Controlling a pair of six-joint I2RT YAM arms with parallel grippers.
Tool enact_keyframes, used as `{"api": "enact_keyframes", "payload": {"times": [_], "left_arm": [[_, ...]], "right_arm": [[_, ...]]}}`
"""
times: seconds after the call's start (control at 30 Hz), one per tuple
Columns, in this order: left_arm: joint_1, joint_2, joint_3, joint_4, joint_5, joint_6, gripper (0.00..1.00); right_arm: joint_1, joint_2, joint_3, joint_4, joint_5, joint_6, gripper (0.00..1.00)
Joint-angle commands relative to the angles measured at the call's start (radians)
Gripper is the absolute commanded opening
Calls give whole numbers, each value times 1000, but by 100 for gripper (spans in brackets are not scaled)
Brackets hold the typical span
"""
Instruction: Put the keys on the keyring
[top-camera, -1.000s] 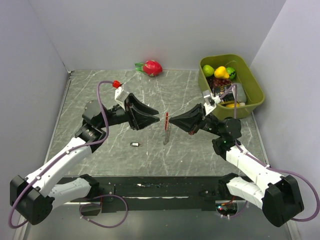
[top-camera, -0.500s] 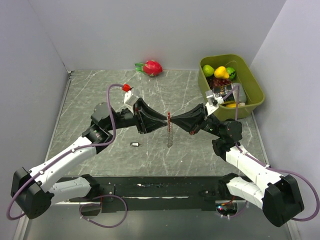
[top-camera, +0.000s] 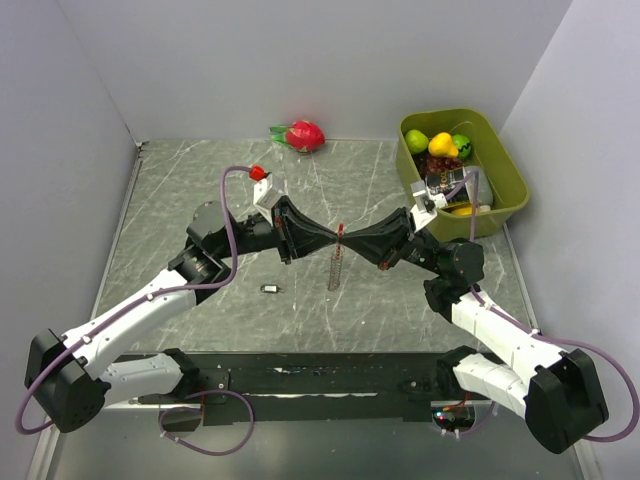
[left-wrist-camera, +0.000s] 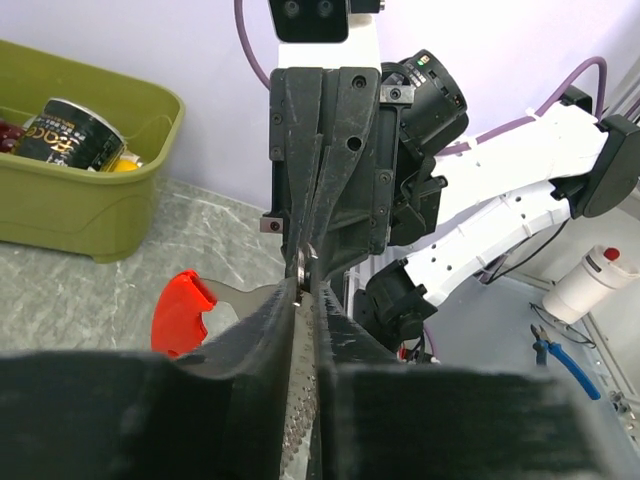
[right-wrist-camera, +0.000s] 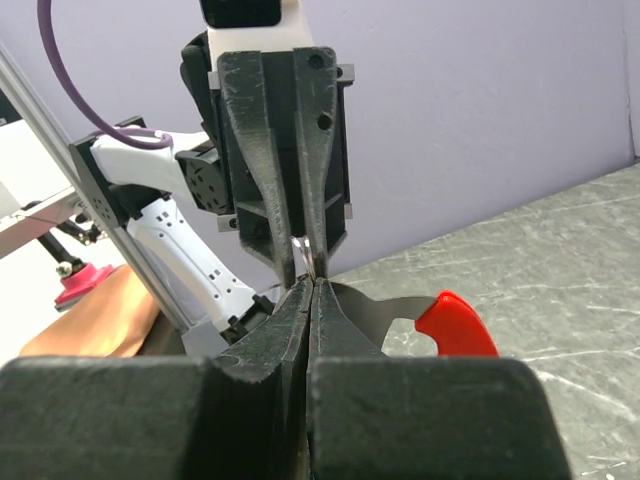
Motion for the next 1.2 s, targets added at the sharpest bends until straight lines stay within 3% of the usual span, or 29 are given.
{"api": "enact_keyframes", "payload": {"times": [0.0, 0.07, 0.3, 0.33, 0.4, 0.43, 0.5, 0.53, 0.57, 0.87, 1.17], "left_arm": [[-6, 5, 49, 21, 0, 16, 8], [-9, 10, 54, 13, 1, 18, 1], [-7, -12, 41, -1, -26, 37, 1], [-9, -19, 41, -13, -31, 44, 1], [-9, -28, 43, -36, -46, 68, 1], [-9, -35, 44, -67, -52, 79, 1], [-9, -56, 43, -94, -69, 117, 1], [-7, -71, 43, -114, -72, 129, 1], [-9, -76, 44, -127, -74, 152, 1], [-10, -123, 66, -232, -71, 254, 1], [-9, -139, 66, -272, -85, 303, 1]], "right_arm": [[13, -4, -2, 100, 2, 12, 0], [11, 4, 0, 114, 2, 19, 0], [16, 35, 9, 131, -28, 41, 0], [16, 41, 6, 139, -28, 45, 4], [14, 44, -5, 159, -31, 49, 19], [14, 38, -9, 165, -31, 47, 33], [13, 29, -20, 156, -28, 36, 45], [10, 12, -25, 143, -24, 15, 85], [10, 2, -37, 133, -18, 4, 100], [-69, -116, -104, 51, 9, -60, 100], [-81, -128, -94, -62, 33, -105, 100]]}}
